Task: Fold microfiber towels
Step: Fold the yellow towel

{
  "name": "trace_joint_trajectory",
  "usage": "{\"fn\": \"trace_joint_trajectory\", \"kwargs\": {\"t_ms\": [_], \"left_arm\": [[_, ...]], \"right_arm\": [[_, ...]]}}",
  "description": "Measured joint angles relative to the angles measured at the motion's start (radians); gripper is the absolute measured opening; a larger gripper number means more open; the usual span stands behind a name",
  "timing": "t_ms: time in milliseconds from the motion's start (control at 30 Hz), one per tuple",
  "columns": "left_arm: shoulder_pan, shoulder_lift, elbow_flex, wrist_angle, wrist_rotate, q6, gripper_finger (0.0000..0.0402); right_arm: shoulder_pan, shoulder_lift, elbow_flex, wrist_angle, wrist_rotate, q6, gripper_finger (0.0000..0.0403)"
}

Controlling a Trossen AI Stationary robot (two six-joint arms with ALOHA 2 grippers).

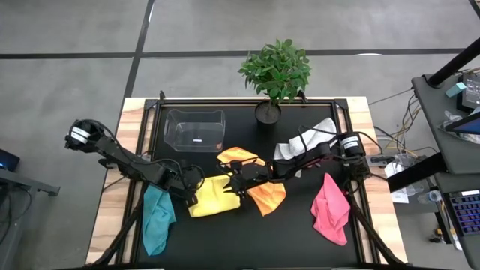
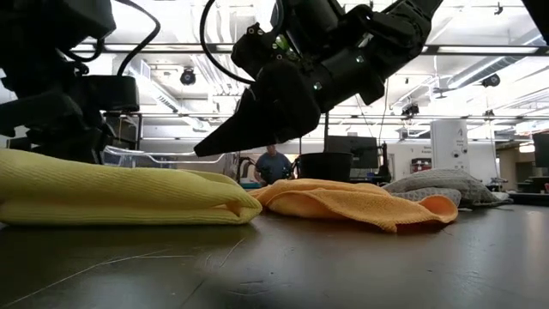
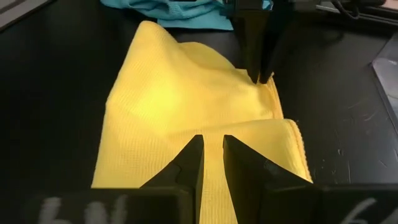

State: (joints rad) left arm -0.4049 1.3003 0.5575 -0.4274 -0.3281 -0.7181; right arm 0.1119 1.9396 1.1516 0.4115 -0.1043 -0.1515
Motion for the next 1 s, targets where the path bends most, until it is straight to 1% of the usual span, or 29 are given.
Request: {"fn": "trace_joint_trajectory", "kwargs": {"t_ms": [33, 100, 233, 400, 500, 533, 667, 800, 933, 1000], "left_arm": [[0.0, 0.0, 0.001, 0.0, -0.006, 0.001, 0.001], [0.0, -0.005, 0.008, -0.002, -0.034, 0.012, 0.0007], [-0.001, -0.016, 0.046, 0.0, -0.047, 0.089, 0.0001], [-0.002, -0.028, 0.097, 0.001, -0.05, 0.174, 0.0], [-0.002, -0.029, 0.11, -0.004, -0.048, 0.177, 0.0], [-0.002, -0.029, 0.11, -0.017, -0.042, 0.176, 0.0], [-0.002, -0.045, 0.108, -0.113, 0.058, 0.149, 0.0], [-0.013, -0.11, 0.109, -0.237, 0.068, 0.125, 0.0], [-0.018, -0.215, 0.093, -0.301, 0.06, 0.13, 0.0], [-0.018, -0.271, 0.083, -0.301, 0.051, 0.132, 0.0]], "right_arm": [[-0.003, 0.0, 0.002, 0.0, 0.0, 0.007, 0.0054], [-0.014, 0.0, 0.013, -0.001, -0.014, 0.03, 0.0054], [-0.034, 0.0, 0.05, -0.009, -0.078, 0.057, 0.0067], [-0.041, 0.001, 0.09, -0.012, -0.079, 0.07, 0.0113], [-0.046, 0.025, 0.134, -0.008, -0.08, 0.1, 0.0143], [-0.047, 0.036, 0.149, -0.009, -0.079, 0.101, 0.0152], [-0.054, 0.096, 0.216, -0.017, -0.079, 0.118, 0.0179], [-0.073, 0.143, 0.281, -0.017, -0.081, 0.144, 0.0191], [-0.096, 0.214, 0.379, -0.066, -0.078, 0.152, 0.019], [-0.102, 0.254, 0.437, -0.109, -0.08, 0.152, 0.0187]]}}
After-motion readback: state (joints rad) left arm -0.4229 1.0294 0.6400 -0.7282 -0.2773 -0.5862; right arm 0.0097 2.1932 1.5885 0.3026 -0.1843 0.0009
